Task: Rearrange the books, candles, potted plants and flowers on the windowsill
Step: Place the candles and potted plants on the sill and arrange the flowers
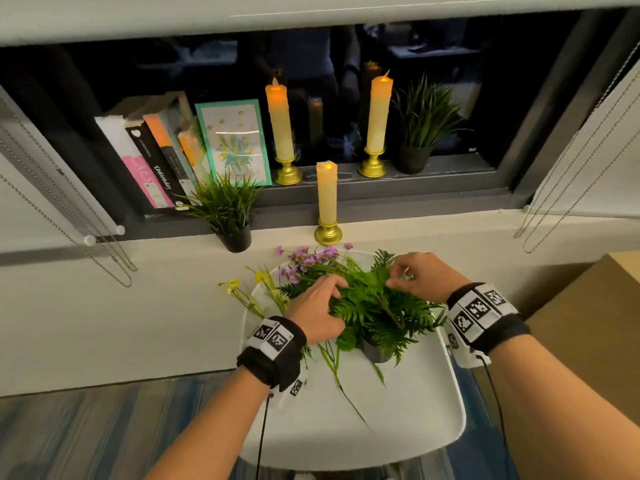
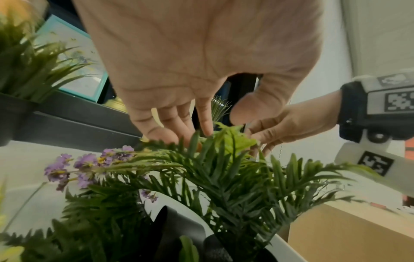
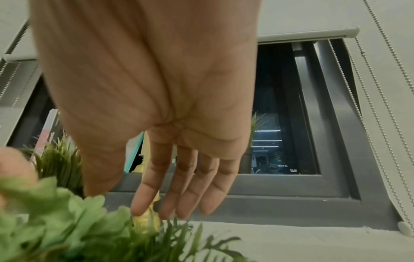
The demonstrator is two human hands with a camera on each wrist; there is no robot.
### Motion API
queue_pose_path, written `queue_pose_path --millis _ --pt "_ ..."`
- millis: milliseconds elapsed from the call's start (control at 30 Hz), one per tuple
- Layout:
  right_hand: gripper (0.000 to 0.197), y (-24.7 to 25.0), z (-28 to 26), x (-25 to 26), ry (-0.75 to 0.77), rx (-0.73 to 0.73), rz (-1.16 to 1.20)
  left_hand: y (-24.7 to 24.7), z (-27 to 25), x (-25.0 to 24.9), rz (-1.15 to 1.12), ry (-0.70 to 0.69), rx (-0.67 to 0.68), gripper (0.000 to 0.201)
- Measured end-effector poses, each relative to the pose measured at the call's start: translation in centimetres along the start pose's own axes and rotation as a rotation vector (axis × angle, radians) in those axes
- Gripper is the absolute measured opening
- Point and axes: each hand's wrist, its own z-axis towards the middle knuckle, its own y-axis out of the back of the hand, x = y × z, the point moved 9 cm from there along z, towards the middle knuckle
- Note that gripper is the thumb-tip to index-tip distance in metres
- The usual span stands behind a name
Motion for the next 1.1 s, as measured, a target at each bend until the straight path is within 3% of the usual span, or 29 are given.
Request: queue_pose_path --millis 100,267,400,467,600,800,967,1100 --pt "0.025 0.2 -0.8 -1.2 -0.004 -0.025 -0.027 -0.7 0.1 -0.9 0.047 0.009 -0.052 0.068" --pt "0.038 -3.1 -1.6 0.2 0.025 0.112 -0.163 -1.4 0.7 -1.5 0.171 0.069 -0.161 0.044" --pt "0.024 -4.8 -1.4 0.8 0.067 0.119 -0.170 -1.5 0.1 -0.7 0.153 0.124 -0.189 0.043" --pt "0.026 -3.7 -1.4 1.2 0.085 0.055 -0.098 -1.2 -0.3 -0.5 0.134 0.133 -0.214 0.047" --pt "0.016 1.3 -2.0 2.5 0.164 -0.217 0.062 0.6 -1.0 -0.9 0.032 0.138 -0.340 0.051" --pt "0.022 4.5 -4.5 7.1 0.294 -0.393 -0.039 4.0 -1.9 -2.0 -0.277 0.139 -0.488 0.045" --pt "0.016 1.6 -5.2 10.5 0.434 -0.282 -0.016 6.2 -2.6 -0.5 -0.483 0.164 -0.578 0.079" --pt "0.008 -2.0 -5.0 11.8 0.538 -0.062 0.018 6.7 -3.7 1.4 -0.493 0.256 -0.630 0.060"
